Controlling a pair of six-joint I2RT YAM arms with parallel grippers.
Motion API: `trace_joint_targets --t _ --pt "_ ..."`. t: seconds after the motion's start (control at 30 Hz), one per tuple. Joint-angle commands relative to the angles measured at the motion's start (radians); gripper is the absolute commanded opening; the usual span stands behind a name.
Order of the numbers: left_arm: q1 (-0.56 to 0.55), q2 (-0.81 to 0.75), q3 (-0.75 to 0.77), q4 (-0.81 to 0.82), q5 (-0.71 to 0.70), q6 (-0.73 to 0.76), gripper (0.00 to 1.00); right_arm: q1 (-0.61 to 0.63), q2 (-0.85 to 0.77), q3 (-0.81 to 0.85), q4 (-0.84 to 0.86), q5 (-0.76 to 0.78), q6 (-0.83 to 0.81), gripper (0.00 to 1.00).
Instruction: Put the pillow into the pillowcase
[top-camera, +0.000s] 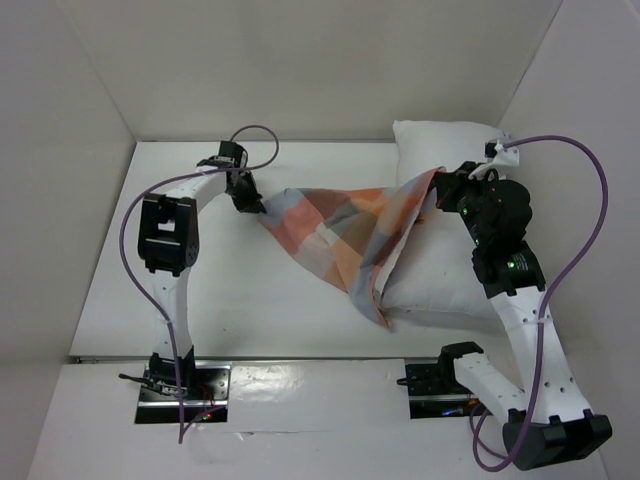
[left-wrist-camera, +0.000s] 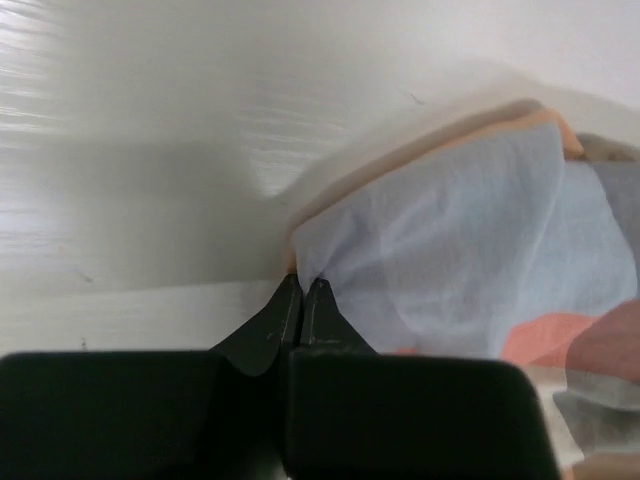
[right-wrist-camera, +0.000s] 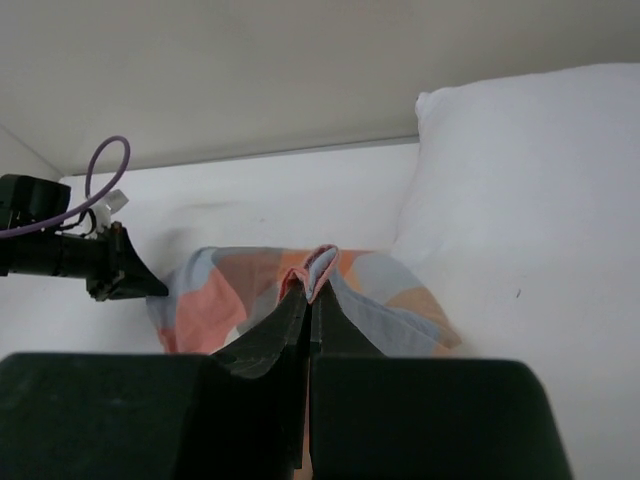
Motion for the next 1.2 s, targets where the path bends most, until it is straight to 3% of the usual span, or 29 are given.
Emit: trace_joint_targets --t 0.0,0.2,0.43,0.53,0.67,0.8,0.87,0.93,0.97,1.0,1.03,1.1,1.17 --pt "0.025 -0.015 -0.005 0.053 0.142 -0.009 0.0 -0.006 0.016 0.048 0.025 0.012 -0.007 0.0" --pt "0.175 -0.301 0.051 0.17 0.285 -0.048 0.0 -0.006 0.115 0.107 0.153 -0.096 0.006 0.0" --pt "0.411 -0.556 0.193 0.159 0.296 -0.058 0.0 -0.006 0.264 0.21 0.407 -0.303 0.107 0.0" --pt "0.479 -0.654 0.101 0.15 0.296 -0.058 0.0 -0.006 0.284 0.188 0.47 -0.367 0.132 0.0" --pt "0.534 -0.798 -0.21 0.26 0.27 -0.049 0.0 -0.006 0.329 0.131 0.467 -0.381 0.151 0.0" --pt "0.554 -0.799 -0.37 0.26 0.276 -0.022 0.0 -0.006 0.392 0.065 0.416 -0.4 0.151 0.0" --pt "0.554 -0.773 -0.418 0.25 0.239 -0.012 0.2 -0.006 0.436 0.052 0.376 -0.389 0.136 0.0" --pt "0.563 -0.712 -0.43 0.181 0.196 -0.003 0.55 -0.006 0.486 0.092 0.341 -0.372 0.136 0.0" --pt "0.563 -0.688 -0.409 0.153 0.187 -0.003 0.69 -0.006 0.572 0.138 0.236 -0.363 0.126 0.08" --pt "0.563 -0.667 -0.384 0.121 0.187 -0.003 0.81 -0.006 0.629 0.191 0.171 -0.363 0.125 0.26" --pt "0.563 -0.653 -0.34 0.089 0.199 0.006 0.83 -0.006 0.687 0.323 0.101 -0.335 0.115 0.68" --pt "0.548 -0.662 -0.318 0.089 0.19 0.006 0.84 -0.006 0.843 0.445 -0.092 -0.3 0.106 0.78" --pt "0.519 -0.688 -0.283 0.089 0.091 0.03 0.84 -0.006 0.87 0.509 -0.127 -0.249 0.115 0.82"
